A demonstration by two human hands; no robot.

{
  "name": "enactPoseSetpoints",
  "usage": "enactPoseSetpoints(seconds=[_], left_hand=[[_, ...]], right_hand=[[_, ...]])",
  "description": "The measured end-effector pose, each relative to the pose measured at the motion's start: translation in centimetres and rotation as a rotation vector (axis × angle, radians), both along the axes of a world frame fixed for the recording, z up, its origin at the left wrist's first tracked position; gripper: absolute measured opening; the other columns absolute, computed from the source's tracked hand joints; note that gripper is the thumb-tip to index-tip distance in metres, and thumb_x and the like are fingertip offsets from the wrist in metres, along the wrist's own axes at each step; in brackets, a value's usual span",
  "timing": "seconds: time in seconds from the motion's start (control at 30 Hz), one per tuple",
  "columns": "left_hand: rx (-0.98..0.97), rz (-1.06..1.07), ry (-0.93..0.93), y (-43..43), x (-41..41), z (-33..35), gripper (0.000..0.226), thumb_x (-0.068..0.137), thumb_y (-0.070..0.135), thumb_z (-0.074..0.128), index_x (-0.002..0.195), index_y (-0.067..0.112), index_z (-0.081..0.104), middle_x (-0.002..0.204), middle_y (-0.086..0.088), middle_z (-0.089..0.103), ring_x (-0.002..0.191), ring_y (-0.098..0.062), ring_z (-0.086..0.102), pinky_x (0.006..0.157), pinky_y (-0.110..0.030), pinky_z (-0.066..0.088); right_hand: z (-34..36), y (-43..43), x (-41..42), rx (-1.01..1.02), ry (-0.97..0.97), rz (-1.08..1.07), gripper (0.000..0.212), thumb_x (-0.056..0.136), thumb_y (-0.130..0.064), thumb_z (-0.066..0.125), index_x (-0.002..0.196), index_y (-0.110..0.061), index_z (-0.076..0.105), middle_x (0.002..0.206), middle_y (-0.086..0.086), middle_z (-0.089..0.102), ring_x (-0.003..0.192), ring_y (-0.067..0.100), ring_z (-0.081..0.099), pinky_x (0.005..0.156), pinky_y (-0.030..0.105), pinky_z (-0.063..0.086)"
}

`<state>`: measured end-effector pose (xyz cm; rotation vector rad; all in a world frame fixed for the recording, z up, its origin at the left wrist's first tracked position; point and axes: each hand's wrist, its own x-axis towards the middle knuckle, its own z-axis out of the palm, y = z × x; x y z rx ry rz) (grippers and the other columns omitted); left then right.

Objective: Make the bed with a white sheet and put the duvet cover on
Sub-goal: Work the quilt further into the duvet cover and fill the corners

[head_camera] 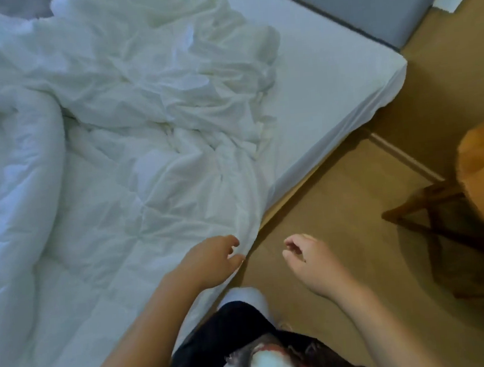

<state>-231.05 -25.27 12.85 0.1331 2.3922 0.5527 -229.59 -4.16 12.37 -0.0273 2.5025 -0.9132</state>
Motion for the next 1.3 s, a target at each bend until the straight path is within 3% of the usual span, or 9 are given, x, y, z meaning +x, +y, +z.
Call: enactPoseSetpoints(seconds=[0.4,0.57,0.73,0.9,1.0,1.07,1.13,1.23,1.3], left_hand=[[0.083,0.573,-0.065,4.5,-25.4,-8.9,0.056,0.094,0.04,0.049,0.142,0.016,0.036,0.137,-0.004,0.051,0.121,-0.02,0.05,0.094,-0.03,0.04],[0.321,1.175,0.09,5.7,-35.7,-12.0,0.071,0.08,0.039,0.07,0.135,0.009,0.037,0.134,-0.009,0.048,0.124,-0.027,0.047,0.096,-0.032,0.041],[0.473,1.882,0.12,5.1,-43.8,-14.5,0.125,0.059,0.042,0.086,0.146,0.002,0.006,0.146,-0.015,0.034,0.132,-0.028,0.038,0.108,-0.038,0.036],[0.67,2.075,0.313,5.8,-50.1,-15.8,0.082,0.057,0.034,0.088,0.126,0.01,0.05,0.113,0.002,0.064,0.107,-0.017,0.061,0.085,-0.025,0.049],[0.718,2.013,0.374,5.8,-52.4,-16.8,0.041,0.059,0.027,0.087,0.093,0.018,0.066,0.084,0.011,0.07,0.085,-0.008,0.068,0.071,-0.019,0.051],[0.611,1.928,0.369,5.5,-52.8,-17.5,0.034,0.062,0.027,0.086,0.089,0.022,0.066,0.086,0.01,0.07,0.087,-0.008,0.067,0.076,-0.022,0.051],[0.575,1.911,0.322,5.1,-52.7,-18.3,0.026,0.065,0.02,0.083,0.083,0.024,0.066,0.083,0.012,0.069,0.089,-0.01,0.066,0.076,-0.022,0.051],[0.608,2.005,0.343,4.8,-52.6,-19.1,0.026,0.071,0.0,0.073,0.07,0.024,0.062,0.067,0.015,0.065,0.075,-0.007,0.065,0.072,-0.026,0.05],[0.662,2.085,0.382,4.5,-53.0,-19.3,0.028,0.071,-0.004,0.072,0.078,0.021,0.064,0.076,0.01,0.066,0.079,-0.01,0.064,0.074,-0.027,0.05]], right_hand=[[-3.6,2.1,-29.7,0.009,-0.088,0.324,0.03,0.096,-0.026,0.046,0.121,-0.012,0.056,0.118,0.002,0.056,0.105,0.016,0.052,0.087,0.025,0.039],[-5.9,1.5,-39.6,0.02,-0.091,0.406,0.033,0.095,-0.027,0.047,0.124,-0.013,0.054,0.125,0.002,0.053,0.113,0.016,0.049,0.09,0.023,0.036],[-10.4,-0.9,-48.8,-0.006,-0.028,0.459,0.042,0.092,-0.02,0.054,0.132,-0.011,0.048,0.133,0.007,0.046,0.119,0.021,0.044,0.096,0.02,0.029],[-14.3,-4.3,-55.7,0.026,-0.014,0.703,0.07,0.086,-0.028,0.06,0.145,-0.019,0.024,0.145,0.001,0.031,0.132,0.022,0.028,0.108,0.029,0.024],[-15.6,-6.5,-57.8,-0.09,0.001,0.735,0.036,0.089,-0.021,0.053,0.124,-0.017,0.048,0.117,0.001,0.057,0.107,0.02,0.055,0.085,0.037,0.048],[-15.7,-7.3,-58.1,-0.248,-0.135,0.683,0.006,0.092,-0.013,0.048,0.095,-0.017,0.052,0.086,-0.006,0.056,0.078,0.009,0.056,0.066,0.028,0.044],[-15.7,-7.1,-58.4,-0.297,-0.284,0.702,0.01,0.09,-0.01,0.047,0.088,-0.02,0.049,0.078,-0.009,0.051,0.068,0.004,0.049,0.06,0.019,0.038],[-16.3,-5.6,-59.6,-0.311,-0.335,0.634,0.022,0.086,-0.008,0.052,0.105,-0.017,0.058,0.096,-0.009,0.053,0.088,0.006,0.053,0.076,0.013,0.042],[-16.7,-5.1,-61.4,-0.282,-0.12,0.454,0.027,0.085,-0.005,0.055,0.111,-0.009,0.059,0.104,-0.006,0.05,0.103,0.014,0.051,0.087,0.018,0.038]])
